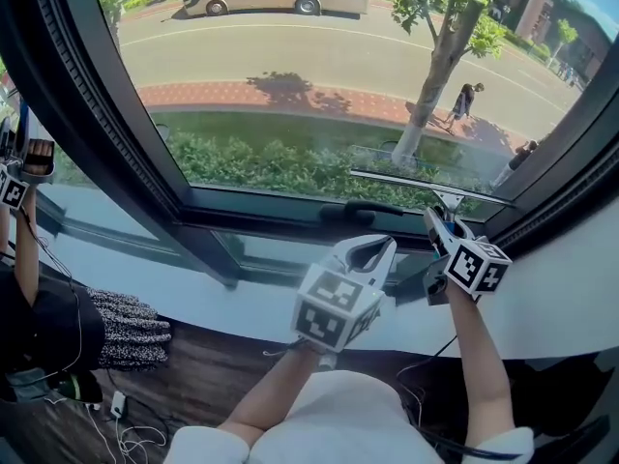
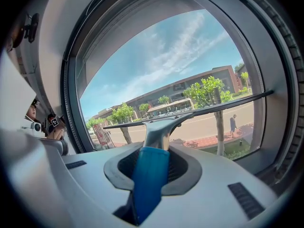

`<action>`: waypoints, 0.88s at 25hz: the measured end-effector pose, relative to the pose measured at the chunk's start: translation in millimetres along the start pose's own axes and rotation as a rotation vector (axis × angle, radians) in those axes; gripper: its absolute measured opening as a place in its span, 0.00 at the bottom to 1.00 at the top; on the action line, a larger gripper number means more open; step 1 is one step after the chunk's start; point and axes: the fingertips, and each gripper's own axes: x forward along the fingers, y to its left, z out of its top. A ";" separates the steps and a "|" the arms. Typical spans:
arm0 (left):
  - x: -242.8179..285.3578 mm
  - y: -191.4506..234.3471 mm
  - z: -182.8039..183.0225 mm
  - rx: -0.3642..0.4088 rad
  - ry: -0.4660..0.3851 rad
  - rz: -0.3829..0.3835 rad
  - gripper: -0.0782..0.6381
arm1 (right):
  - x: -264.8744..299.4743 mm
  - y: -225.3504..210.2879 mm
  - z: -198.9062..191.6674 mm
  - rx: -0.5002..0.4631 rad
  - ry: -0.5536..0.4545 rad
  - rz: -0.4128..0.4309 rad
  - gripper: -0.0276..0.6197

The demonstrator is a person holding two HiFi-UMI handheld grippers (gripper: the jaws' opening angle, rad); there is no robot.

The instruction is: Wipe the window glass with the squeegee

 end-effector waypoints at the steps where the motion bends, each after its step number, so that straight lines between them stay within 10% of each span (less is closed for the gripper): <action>1: 0.5 -0.3 -0.6 0.001 0.002 -0.001 0.10 | 0.0 -0.9 -2.3 0.002 0.003 -0.002 0.16; 22: 8.1 10.9 -13.9 0.021 0.045 0.042 0.10 | 7.5 -5.4 -27.2 0.085 0.024 0.023 0.16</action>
